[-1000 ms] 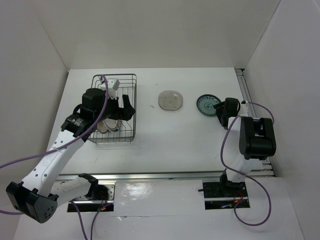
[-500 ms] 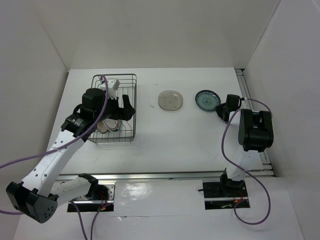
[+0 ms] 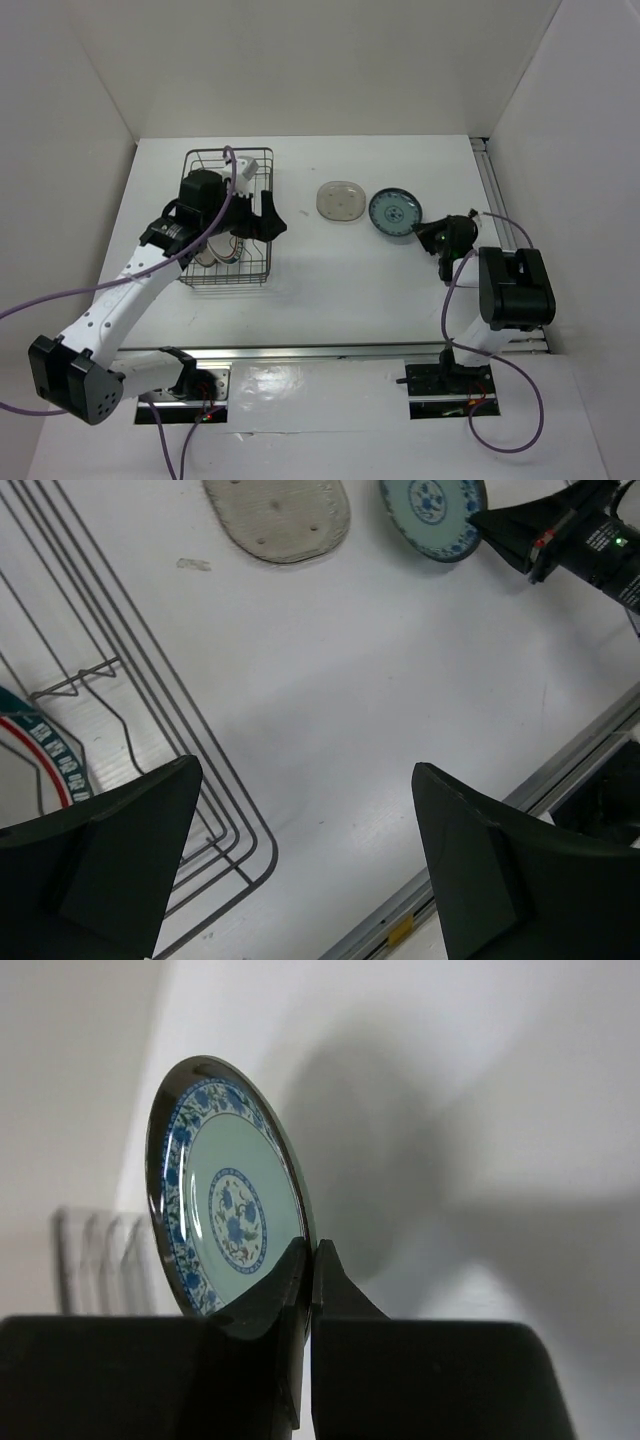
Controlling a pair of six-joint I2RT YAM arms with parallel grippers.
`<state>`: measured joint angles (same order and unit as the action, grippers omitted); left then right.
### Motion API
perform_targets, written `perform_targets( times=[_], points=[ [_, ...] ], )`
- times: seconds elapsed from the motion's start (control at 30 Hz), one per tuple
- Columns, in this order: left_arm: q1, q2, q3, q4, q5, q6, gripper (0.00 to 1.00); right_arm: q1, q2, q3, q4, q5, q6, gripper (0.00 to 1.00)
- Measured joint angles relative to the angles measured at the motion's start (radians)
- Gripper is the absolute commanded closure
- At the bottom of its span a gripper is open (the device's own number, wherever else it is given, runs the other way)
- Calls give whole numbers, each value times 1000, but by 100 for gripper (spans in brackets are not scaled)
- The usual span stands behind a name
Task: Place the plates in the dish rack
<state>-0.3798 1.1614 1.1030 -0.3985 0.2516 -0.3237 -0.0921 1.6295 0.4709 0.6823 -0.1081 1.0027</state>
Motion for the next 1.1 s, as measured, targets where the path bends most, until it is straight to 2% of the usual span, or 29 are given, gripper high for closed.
perform_targets(
  times=[0.2,0.37,0.53,0.6,0.63,0.67,0.7,0.73,0.77,0.8,0.87,0.97,1.1],
  points=[
    [0,61,13,51,54,-23,0,183,-29,23,314,-270,-84,100],
    [0,77,13,70,61,-24,0,361,-112,28,420,-394,-155,100],
    [2,84,13,72,61,-31,1,467,-130,30,516,-469,-172,100],
    [5,85,13,72,61,-42,11,487,-130,36,523,-484,-177,100],
    [6,85,13,72,62,-47,23,497,-130,40,523,-488,-183,100],
    [6,85,13,72,63,-51,40,500,-130,46,523,-491,-185,100],
    [6,85,13,76,72,-56,89,504,-130,52,523,-494,-188,95],
    [5,85,14,78,79,-64,100,508,-130,58,522,-494,-192,63],
    [2,85,15,84,94,-66,100,513,-130,62,518,-489,-195,41],
    [-2,84,18,86,115,-66,100,515,-130,63,508,-486,-195,23],
    [0,84,19,85,91,-64,100,524,-136,65,509,-490,-202,0],
    [9,74,19,66,0,-57,100,542,-154,70,499,-479,-222,0],
    [10,0,19,16,-245,-37,100,544,-177,72,453,-452,-248,0]
  ],
)
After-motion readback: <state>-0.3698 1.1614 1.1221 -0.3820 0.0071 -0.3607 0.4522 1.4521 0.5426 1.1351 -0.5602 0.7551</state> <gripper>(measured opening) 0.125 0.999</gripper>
